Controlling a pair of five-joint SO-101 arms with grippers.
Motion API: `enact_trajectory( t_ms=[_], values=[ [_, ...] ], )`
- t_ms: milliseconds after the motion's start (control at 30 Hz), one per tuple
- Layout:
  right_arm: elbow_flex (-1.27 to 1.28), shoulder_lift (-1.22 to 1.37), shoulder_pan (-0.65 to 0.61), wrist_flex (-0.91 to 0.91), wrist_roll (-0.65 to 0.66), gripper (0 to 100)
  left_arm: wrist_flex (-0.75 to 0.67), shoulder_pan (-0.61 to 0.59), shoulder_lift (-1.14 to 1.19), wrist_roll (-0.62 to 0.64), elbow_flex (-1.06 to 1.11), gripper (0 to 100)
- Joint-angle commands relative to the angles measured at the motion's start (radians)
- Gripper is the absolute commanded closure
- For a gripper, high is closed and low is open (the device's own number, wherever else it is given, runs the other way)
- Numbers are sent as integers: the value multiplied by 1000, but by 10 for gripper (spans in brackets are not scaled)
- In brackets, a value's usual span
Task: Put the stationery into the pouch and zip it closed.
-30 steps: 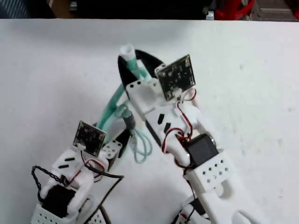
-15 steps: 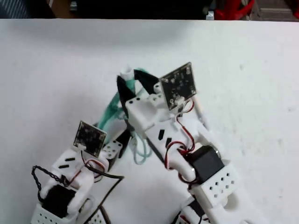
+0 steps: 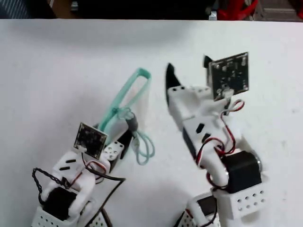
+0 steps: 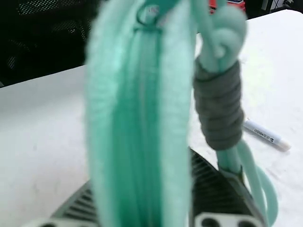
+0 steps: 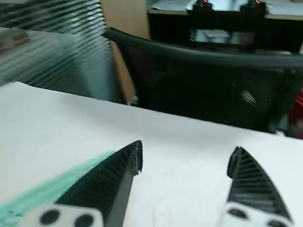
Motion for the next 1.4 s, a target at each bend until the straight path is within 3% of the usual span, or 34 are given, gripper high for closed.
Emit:
enact_trajectory(
  t_ms=[0, 167, 300, 500, 567, 633, 667, 833, 967, 1133, 1300, 1367],
  values=[
    [-6, -13, 110, 45, 12, 729, -21, -7, 12, -6, -6, 838],
    [135, -8, 263, 44, 14, 759, -21, -7, 12, -5, -6, 838],
    [311, -7, 338, -44, 14, 998, -21, -7, 12, -5, -6, 838],
    [678, -5, 328, -360, 12, 782, -20, -7, 12, -5, -6, 838],
    [783, -5, 335, -486, 14, 849, -20, -7, 12, -5, -6, 838],
    [864, -5, 352, -584, 14, 980, -20, -5, 12, -6, -6, 838],
    [890, -7, 352, -611, 14, 987, -20, -5, 12, -6, -6, 838],
    [939, -13, 326, -636, 12, 842, -20, -4, 12, -6, -6, 838],
    [942, -13, 328, -638, 12, 990, -20, -4, 12, -6, -6, 838],
    [944, -5, 325, -638, 12, 882, -20, -1, 12, -6, -6, 838],
    [957, -5, 321, -661, 14, 988, -23, 1, 12, -6, 3, 838],
    [964, -5, 321, -667, 14, 957, -23, 1, 12, -6, 3, 838]
  ],
)
